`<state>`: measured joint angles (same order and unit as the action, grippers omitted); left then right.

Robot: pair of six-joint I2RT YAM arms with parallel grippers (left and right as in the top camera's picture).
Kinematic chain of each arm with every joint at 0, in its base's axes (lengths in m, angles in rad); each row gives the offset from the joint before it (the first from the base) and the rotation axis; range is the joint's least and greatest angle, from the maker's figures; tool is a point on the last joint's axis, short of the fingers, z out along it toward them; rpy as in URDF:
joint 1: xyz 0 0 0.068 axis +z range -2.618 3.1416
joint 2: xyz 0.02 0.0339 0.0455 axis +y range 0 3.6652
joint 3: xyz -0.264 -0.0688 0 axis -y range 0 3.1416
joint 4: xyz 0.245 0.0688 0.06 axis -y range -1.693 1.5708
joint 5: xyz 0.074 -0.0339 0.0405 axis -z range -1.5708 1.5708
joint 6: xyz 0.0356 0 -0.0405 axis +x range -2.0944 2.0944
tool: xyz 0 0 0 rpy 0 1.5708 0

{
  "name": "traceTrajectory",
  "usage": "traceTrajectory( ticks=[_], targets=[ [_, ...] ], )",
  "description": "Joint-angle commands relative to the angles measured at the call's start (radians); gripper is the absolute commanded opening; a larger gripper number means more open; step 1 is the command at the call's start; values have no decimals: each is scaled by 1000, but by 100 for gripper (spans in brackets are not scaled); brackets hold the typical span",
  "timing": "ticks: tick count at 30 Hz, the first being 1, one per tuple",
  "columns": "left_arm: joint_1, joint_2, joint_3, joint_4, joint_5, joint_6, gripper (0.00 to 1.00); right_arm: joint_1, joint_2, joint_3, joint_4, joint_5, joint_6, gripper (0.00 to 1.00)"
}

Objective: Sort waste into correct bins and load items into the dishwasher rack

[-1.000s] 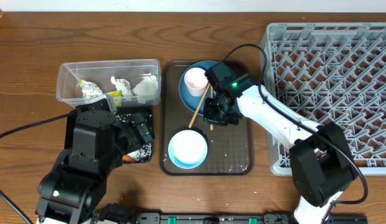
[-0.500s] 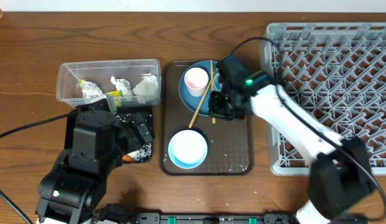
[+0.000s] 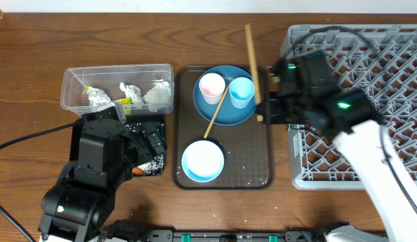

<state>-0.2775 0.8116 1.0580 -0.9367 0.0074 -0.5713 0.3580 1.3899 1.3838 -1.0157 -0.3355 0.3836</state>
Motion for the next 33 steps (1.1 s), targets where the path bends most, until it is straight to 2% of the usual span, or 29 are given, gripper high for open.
traceTrajectory(
  ticks=[1, 6, 15, 21, 33],
  targets=[
    [4, -3, 18, -1, -16, 11, 100, -103, -50, 5, -33, 176, -157, 1],
    [4, -3, 18, -1, -16, 11, 100, -227, -69, 5, -41, 380, -330, 1],
    [4, -3, 18, -1, -16, 11, 100, -261, -28, 5, -19, 395, -560, 1],
    [4, -3, 18, -1, -16, 11, 100, -261, 33, 4, -27, 444, -549, 1],
    [4, -3, 18, -1, -16, 11, 100, -259, 152, 3, -42, 430, -306, 1]
  ],
)
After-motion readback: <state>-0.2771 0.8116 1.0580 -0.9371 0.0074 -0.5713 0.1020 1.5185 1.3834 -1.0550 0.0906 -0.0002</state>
